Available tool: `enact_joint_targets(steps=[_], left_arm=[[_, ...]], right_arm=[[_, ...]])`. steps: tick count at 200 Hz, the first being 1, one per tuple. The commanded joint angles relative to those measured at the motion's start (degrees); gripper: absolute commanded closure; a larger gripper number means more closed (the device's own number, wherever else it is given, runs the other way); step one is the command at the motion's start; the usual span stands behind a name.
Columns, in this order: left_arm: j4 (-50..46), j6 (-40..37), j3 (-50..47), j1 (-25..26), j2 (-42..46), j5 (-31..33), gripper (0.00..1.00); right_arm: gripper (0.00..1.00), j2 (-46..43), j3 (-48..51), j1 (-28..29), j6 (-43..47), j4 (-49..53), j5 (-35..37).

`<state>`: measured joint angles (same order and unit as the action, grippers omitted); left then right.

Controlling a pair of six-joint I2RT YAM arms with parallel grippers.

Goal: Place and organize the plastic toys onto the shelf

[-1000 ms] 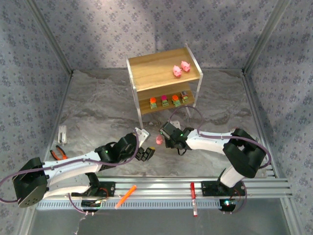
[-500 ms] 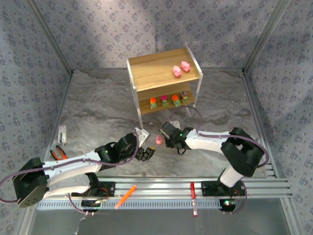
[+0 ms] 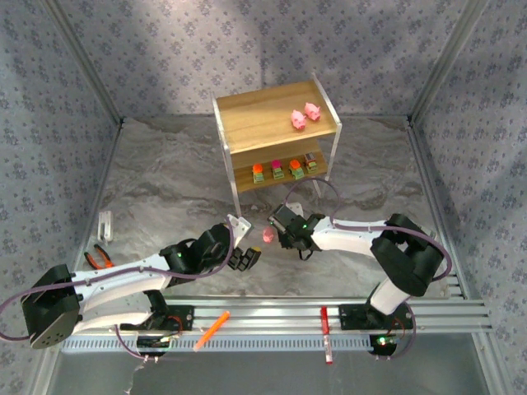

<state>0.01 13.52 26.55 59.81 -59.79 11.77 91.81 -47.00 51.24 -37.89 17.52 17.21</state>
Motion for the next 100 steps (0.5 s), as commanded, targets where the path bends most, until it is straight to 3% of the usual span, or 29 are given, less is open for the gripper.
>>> enact_joint_targets(steps=[1,100], left_arm=[[0.51,-0.42,1.10,0.31,-0.41,-0.45,0.11],[1.09,-0.59,0.75,0.32,-0.03,-2.15,0.11]], right_arm=[[0.64,-0.39,0.42,-0.19,0.36,1.00,1.38],[0.68,-6.56,-1.54,0.52,-0.41,7.14,3.95]])
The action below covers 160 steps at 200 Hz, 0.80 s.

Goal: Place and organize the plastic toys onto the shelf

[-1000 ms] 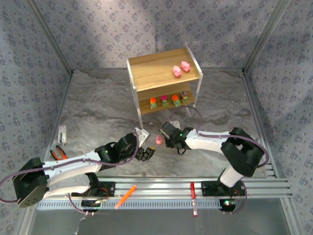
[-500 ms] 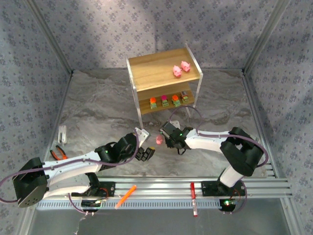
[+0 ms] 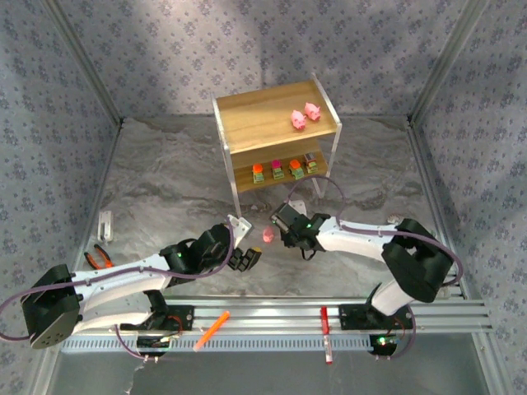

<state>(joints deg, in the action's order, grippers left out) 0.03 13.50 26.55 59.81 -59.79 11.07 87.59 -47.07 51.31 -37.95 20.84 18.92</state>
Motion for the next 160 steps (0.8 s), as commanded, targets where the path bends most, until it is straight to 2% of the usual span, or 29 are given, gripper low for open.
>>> enact_joint_targets(steps=[1,145,160], left_arm=[[1.09,-0.57,0.81,0.31,0.00,-1.52,0.11],[2.26,-0.58,-2.61,0.31,8.91,-0.22,0.10],[2.21,-0.47,-2.98,0.37,9.97,0.52,0.10]], right_arm=[[0.68,-2.38,-1.55,0.46,-0.31,3.92,2.25],[0.69,-10.62,-15.18,1.24,1.48,17.39,4.96],[0.69,-10.90,-17.26,1.25,3.89,18.69,5.38]])
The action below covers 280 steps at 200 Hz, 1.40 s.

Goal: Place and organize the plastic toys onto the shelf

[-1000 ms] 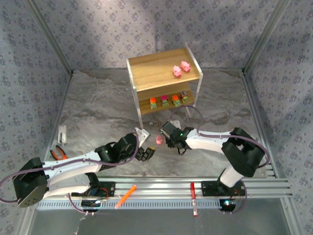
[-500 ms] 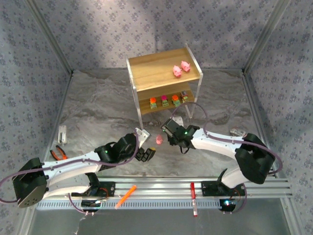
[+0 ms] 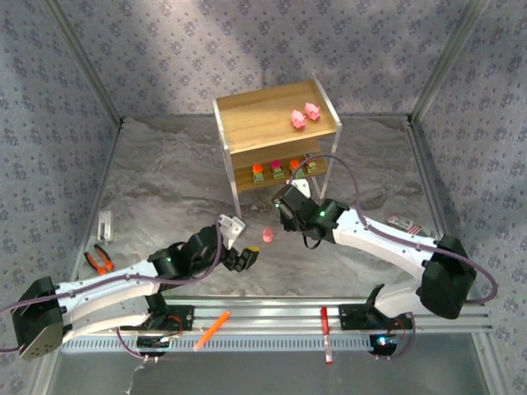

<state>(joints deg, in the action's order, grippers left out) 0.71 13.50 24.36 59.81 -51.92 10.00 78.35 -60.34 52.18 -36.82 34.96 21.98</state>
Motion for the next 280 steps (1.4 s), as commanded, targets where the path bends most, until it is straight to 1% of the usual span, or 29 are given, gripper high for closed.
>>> enact_joint_targets(steps=[1,37,47,73,105,150,220,280], left_arm=[[1.51,-0.48,-0.80,0.38,2.18,1.60,0.10],[0.71,-0.31,-1.70,0.31,5.35,3.67,0.10],[0.53,-0.16,-2.00,0.31,6.42,4.18,0.10],[-0.27,-0.14,-2.55,0.31,8.75,5.46,0.10],[-0.71,-0.05,-2.83,0.31,9.89,6.07,0.10],[-0.97,0.04,-2.93,0.31,10.42,6.05,0.10],[-1.15,0.16,-3.13,0.31,11.05,5.65,0.11],[-0.64,-0.21,-2.56,0.31,8.97,2.54,0.12]], right_arm=[[0.69,-1.73,-4.08,0.38,2.83,4.62,2.30],[0.69,-1.95,-7.52,0.37,4.36,6.59,3.11],[0.69,-1.95,-10.30,0.36,4.63,7.11,3.33],[0.70,-1.88,-12.59,0.20,5.17,7.24,2.54],[0.69,-1.06,-16.01,0.15,6.12,7.81,2.37],[0.69,0.79,-23.60,0.02,9.21,10.10,2.69],[0.69,6.56,-37.48,-0.76,13.15,14.66,3.09],[0.69,10.08,-46.30,-2.06,15.56,16.73,2.20]])
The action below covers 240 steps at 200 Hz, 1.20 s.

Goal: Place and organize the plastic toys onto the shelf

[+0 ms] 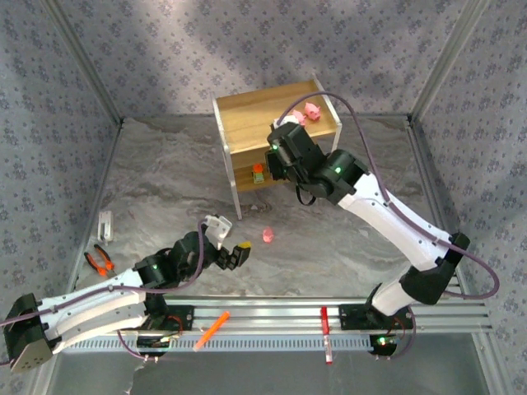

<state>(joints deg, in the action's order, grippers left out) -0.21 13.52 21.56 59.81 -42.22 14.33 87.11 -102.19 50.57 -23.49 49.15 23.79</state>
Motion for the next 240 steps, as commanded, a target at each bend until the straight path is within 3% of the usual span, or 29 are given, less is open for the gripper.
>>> enact_joint_targets(steps=[1,73,130,240], left_arm=[[0.28,-0.24,0.24,0.31,-0.79,-1.86,0.12],[0.99,-0.42,1.58,0.31,-5.32,-4.50,0.12],[0.91,-0.51,1.82,0.31,-6.04,-4.78,0.12],[0.60,-0.60,2.52,0.31,-7.74,-4.60,0.12]], right_arm=[[0.69,1.40,-4.57,-0.46,2.31,2.54,0.34],[0.69,6.33,-15.38,-1.45,5.23,5.81,0.19],[0.69,10.50,-21.90,-5.75,6.48,9.18,-2.29],[0.67,15.80,-27.70,-9.92,7.23,12.23,-6.21]])
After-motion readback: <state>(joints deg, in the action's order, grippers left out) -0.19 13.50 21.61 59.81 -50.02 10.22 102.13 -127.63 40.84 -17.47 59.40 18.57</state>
